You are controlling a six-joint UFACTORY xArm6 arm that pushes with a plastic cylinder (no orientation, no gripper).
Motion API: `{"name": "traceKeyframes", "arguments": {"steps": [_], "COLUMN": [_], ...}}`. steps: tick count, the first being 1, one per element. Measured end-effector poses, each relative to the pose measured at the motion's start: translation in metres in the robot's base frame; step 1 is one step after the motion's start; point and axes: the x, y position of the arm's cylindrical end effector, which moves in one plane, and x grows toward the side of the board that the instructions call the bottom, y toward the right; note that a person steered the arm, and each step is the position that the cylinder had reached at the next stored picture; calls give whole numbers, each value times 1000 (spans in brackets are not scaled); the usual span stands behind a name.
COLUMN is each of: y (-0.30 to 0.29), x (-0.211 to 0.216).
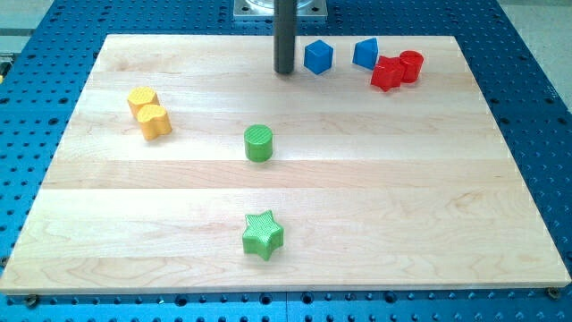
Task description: Place your arm at the center left of the board
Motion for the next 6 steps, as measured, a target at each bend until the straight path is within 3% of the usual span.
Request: {"name": "traceKeyframes", "arguments": {"steps": [3,4,6], "y": [95,38,-203], "x": [-8,-8,15]}}
